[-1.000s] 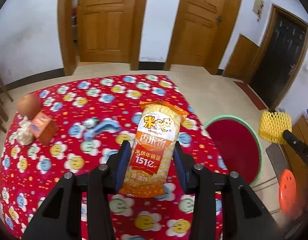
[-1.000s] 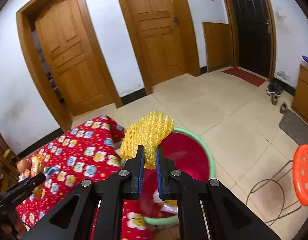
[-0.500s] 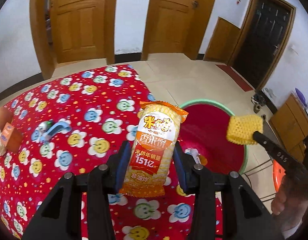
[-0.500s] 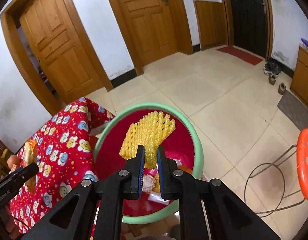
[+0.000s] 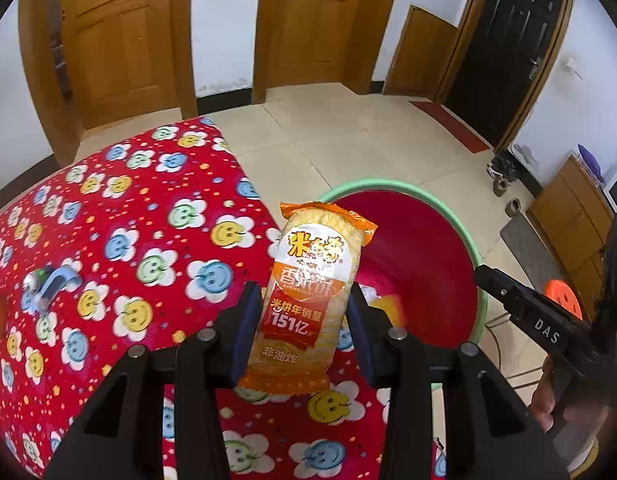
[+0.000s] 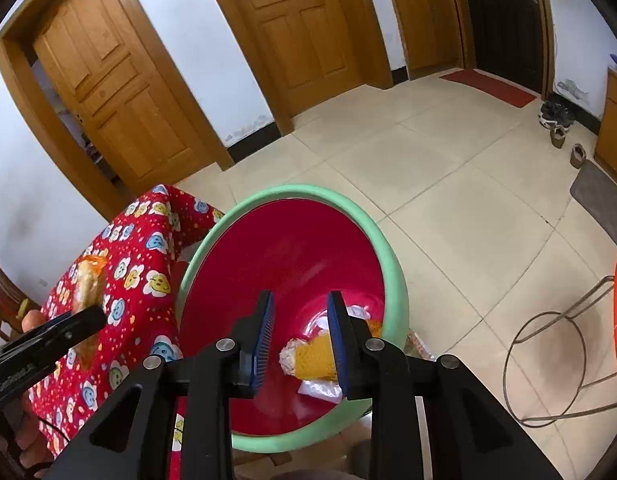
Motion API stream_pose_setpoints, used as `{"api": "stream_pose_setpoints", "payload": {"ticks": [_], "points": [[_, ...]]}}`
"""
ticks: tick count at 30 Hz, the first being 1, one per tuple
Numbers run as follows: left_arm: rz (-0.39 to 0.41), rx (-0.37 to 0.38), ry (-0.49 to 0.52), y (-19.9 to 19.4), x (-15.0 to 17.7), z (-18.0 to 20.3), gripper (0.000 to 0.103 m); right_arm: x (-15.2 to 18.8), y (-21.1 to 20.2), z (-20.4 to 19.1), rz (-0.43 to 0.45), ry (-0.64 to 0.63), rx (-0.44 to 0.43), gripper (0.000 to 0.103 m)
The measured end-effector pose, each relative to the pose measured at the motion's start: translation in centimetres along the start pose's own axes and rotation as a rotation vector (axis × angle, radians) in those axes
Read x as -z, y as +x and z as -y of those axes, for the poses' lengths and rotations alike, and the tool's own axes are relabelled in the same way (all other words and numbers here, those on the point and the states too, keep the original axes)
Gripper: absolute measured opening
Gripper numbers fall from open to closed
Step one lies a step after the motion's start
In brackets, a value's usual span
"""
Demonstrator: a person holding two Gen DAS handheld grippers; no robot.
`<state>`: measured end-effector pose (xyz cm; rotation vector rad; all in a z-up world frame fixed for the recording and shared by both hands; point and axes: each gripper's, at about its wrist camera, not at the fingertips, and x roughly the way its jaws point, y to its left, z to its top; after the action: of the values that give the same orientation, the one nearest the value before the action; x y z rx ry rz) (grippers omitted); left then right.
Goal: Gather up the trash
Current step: 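Open the right tool to drop the net while the left tool drops the packet into the bin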
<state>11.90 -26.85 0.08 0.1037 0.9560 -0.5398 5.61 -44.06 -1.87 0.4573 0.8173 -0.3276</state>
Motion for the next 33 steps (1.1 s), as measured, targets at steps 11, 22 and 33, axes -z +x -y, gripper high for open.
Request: {"api": "stream_pose_setpoints", "payload": {"ticks": [11,22,33], "points": [[-0.041,0.061,0.059,2.1,-1.3,2.9,0.049,0.1,-1.0,0.6,0.021,-0.001,0.001,0.030],[0.001,0.052,0.048,0.3,-1.3,2.9,0.065,0.0,-2.8,-0.3,0.048,-0.025,-0.019,0.040],[0.051,0.007,0.001,-3.5,-0.4,0.2,0.066,0.0,-6.3,-3.8,0.099,-0.082,-0.080,0.046]]}}
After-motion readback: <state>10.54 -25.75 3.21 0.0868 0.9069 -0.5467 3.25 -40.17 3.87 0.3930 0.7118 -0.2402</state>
